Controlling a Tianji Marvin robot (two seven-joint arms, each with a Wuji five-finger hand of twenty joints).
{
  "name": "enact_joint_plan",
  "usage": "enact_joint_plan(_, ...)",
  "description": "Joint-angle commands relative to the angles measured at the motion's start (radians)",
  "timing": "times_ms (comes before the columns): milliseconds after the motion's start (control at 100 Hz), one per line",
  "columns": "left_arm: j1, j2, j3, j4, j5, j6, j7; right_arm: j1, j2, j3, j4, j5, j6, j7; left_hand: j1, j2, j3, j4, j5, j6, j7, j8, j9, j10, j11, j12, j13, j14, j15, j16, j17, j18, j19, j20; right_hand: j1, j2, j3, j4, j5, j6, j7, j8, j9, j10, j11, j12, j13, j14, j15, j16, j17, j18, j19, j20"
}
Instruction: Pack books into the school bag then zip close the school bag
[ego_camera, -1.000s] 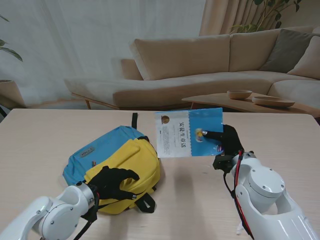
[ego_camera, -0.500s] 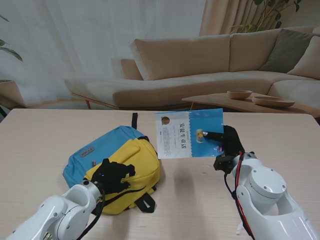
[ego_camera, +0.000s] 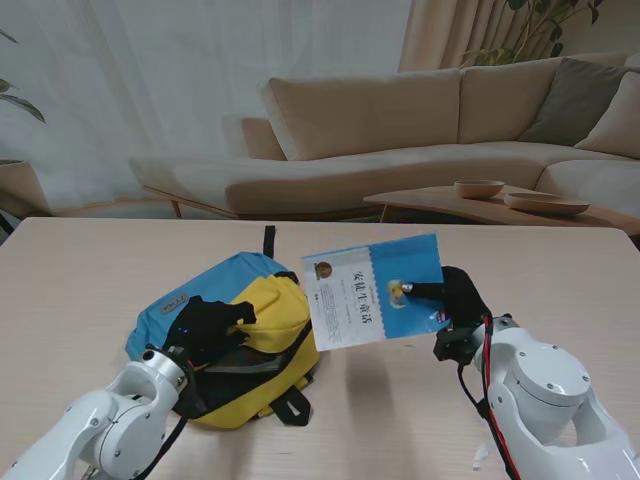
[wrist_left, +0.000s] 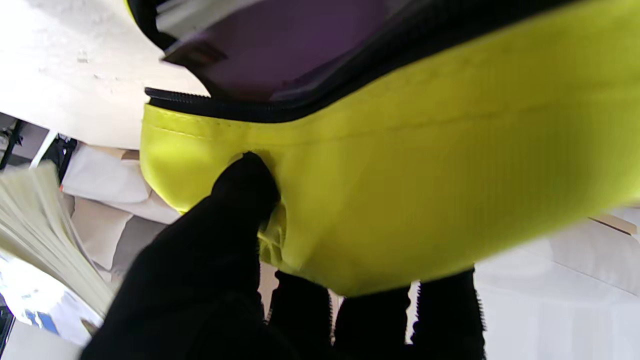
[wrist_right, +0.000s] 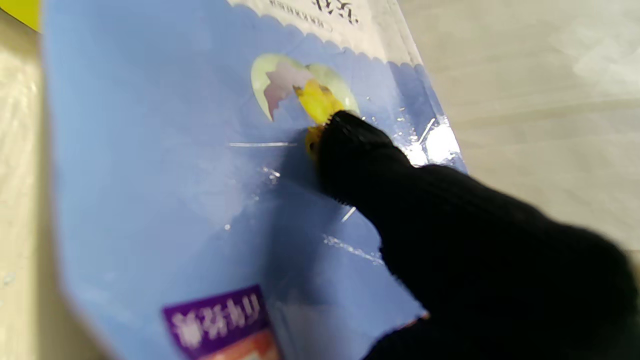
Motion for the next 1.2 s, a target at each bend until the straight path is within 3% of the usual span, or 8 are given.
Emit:
enact_joint_plan(0, 0.009, -0.01, -0.014, -0.02, -0.005, -0.005, 0.012, -0.014, 0.001, -0.008, -0.012, -0.014, 0.007, 0.026, 0.054, 0.003, 0.056, -0.015, 0.031, -0.061, 0.067, 0.067, 0.024, 0.0, 0.057, -0.02, 0.028, 0.027, 0.04, 0.019, 0.008, 0.045, 0.055, 0.027, 0.106, 0.077, 0.124, 0.021, 0.151, -0.19, 0.142, 0.096, 0.047, 0.025, 0.028, 0.002, 0.066, 0.006, 0.048, 0.005, 0.037, 0.021, 0.053, -0.016)
enact_joint_plan(300, 0.019, -0.029, -0.067, -0.03, -0.043, -0.023, 0.109, -0.028, 0.014, -0.034, -0.034, -0.05, 0.09, 0.075, 0.078, 0.027, 0.033, -0.019, -0.025, 0.013, 0.095, 0.084, -0.004, -0.002, 0.153, -0.057, 0.037, 0.028, 0.088, 0.033, 0.027, 0.059, 0.069, 0.046, 0.106, 0.079, 0.124, 0.024, 0.149, -0.187, 0.143, 0.094, 0.046, 0.03, 0.034, 0.002, 0.066, 0.012, 0.066, 0.005, 0.045, 0.026, 0.062, -0.019)
enact_joint_plan(550, 0.0, -0.032, -0.108, -0.051, -0.063, -0.063, 0.114, -0.023, 0.013, -0.077, -0.055, -0.066, 0.17, 0.07, 0.093, 0.042, 0.015, -0.019, -0.046, 0.028, 0.108, 0.093, -0.011, -0.004, 0.183, -0.06, 0.041, 0.026, 0.105, 0.04, 0.033, 0.061, 0.076, 0.057, 0.106, 0.101, 0.119, 0.026, 0.137, -0.184, 0.144, 0.101, 0.04, 0.038, 0.042, 0.002, 0.065, 0.022, 0.072, 0.001, 0.045, 0.035, 0.065, -0.022)
enact_joint_plan(750, -0.031, -0.032, -0.118, -0.059, -0.072, -0.075, 0.103, -0.002, 0.001, -0.137, -0.055, -0.087, 0.228, 0.025, 0.1, 0.046, 0.009, -0.019, -0.055, 0.032, 0.115, 0.102, -0.013, -0.006, 0.194, -0.064, 0.046, 0.025, 0.11, 0.042, 0.039, 0.062, 0.079, 0.062, 0.108, 0.099, 0.123, 0.026, 0.129, -0.175, 0.147, 0.109, 0.039, 0.038, 0.049, 0.0, 0.065, 0.02, 0.074, -0.003, 0.044, 0.035, 0.066, -0.024)
enact_joint_plan(1020, -0.042, -0.035, -0.122, -0.071, -0.08, -0.062, 0.107, 0.055, -0.043, -0.226, -0.036, -0.064, 0.34, -0.091, 0.105, 0.05, 0.002, -0.019, -0.062, 0.034, 0.119, 0.108, -0.016, -0.007, 0.206, -0.069, 0.049, 0.022, 0.117, 0.044, 0.044, 0.063, 0.082, 0.068, 0.108, 0.101, 0.125, 0.023, 0.124, -0.169, 0.146, 0.11, 0.035, 0.037, 0.054, -0.006, 0.064, 0.021, 0.077, -0.006, 0.045, 0.039, 0.068, -0.025)
enact_joint_plan(1190, -0.037, -0.035, -0.123, -0.078, -0.085, -0.059, 0.099, 0.1, -0.094, -0.285, -0.018, -0.037, 0.428, -0.209, 0.107, 0.051, -0.001, -0.018, -0.062, 0.036, 0.118, 0.109, -0.018, -0.008, 0.208, -0.073, 0.048, 0.022, 0.116, 0.043, 0.043, 0.062, 0.081, 0.07, 0.107, 0.105, 0.124, 0.02, 0.123, -0.168, 0.146, 0.11, 0.032, 0.035, 0.057, -0.012, 0.064, 0.017, 0.076, -0.01, 0.047, 0.033, 0.069, -0.026)
